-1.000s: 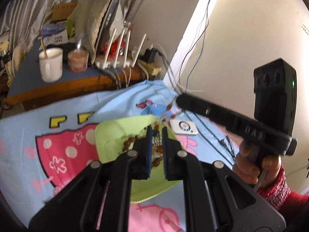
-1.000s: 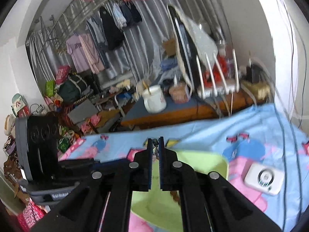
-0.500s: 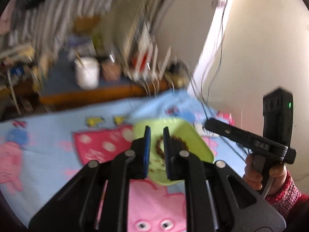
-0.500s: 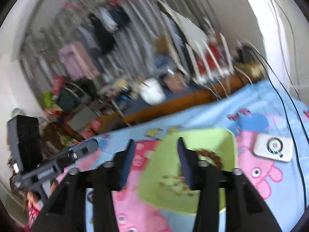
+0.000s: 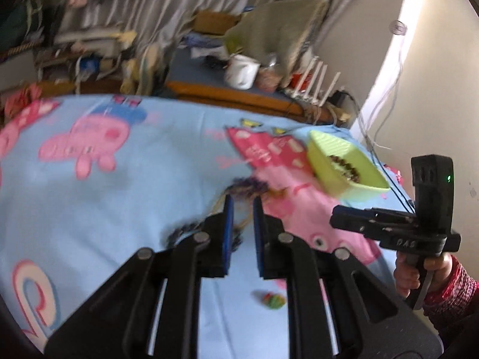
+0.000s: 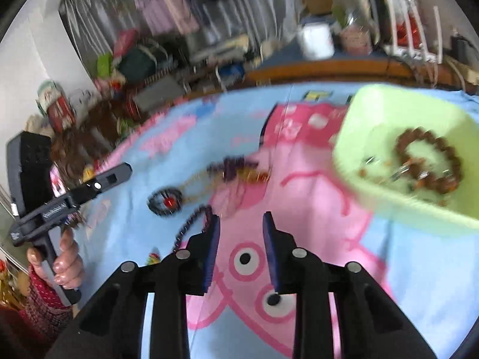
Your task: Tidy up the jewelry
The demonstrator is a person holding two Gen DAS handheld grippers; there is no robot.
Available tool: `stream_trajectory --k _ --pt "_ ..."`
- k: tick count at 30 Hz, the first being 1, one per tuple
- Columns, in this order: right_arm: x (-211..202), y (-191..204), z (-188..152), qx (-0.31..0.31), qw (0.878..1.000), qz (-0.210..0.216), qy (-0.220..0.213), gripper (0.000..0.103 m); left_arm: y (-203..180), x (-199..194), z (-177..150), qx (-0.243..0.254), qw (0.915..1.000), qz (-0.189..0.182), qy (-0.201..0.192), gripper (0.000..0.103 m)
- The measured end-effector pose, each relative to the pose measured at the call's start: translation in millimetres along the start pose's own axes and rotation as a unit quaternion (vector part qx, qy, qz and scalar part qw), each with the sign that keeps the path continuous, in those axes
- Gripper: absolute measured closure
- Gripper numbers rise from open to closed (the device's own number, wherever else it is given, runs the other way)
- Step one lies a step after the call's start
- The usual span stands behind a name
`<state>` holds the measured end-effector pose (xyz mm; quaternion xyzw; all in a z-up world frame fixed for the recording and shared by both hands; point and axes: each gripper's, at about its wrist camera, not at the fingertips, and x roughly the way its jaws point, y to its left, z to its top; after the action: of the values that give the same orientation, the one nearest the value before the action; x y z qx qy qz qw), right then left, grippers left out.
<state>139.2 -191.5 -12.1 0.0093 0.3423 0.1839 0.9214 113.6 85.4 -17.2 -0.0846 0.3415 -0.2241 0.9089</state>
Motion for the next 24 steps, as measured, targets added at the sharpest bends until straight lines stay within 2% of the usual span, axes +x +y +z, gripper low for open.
stream_trajectory --k 6,10,13,16,20,24 --pt "33 21 13 -0.02 0.999 -0.022 0.021 0.103 20 6 -7 -0.023 0.9996 -0.015 -0.004 0.091" --pt "58 25 20 -0.038 0.997 -0.054 0.042 0.103 17 13 -13 -0.015 0.9996 -0.024 0.003 0.091" --pt "62 28 17 -0.068 0.994 -0.071 0.047 0.103 14 16 -16 -0.004 0.9998 -0.02 0.007 0.091" --pt "49 25 7 -0.079 0.993 -0.073 0.05 0.103 13 17 -17 0.001 0.9998 -0.02 0.009 0.091" --pt "13 13 -19 -0.061 0.996 -0.05 0.048 0.103 16 19 -17 -0.006 0.9997 -0.02 0.013 0.091" --pt "-48 -3 -46 -0.022 1.0 -0.013 0.011 0.103 16 19 -16 -0.01 0.9996 -0.02 0.015 0.091"
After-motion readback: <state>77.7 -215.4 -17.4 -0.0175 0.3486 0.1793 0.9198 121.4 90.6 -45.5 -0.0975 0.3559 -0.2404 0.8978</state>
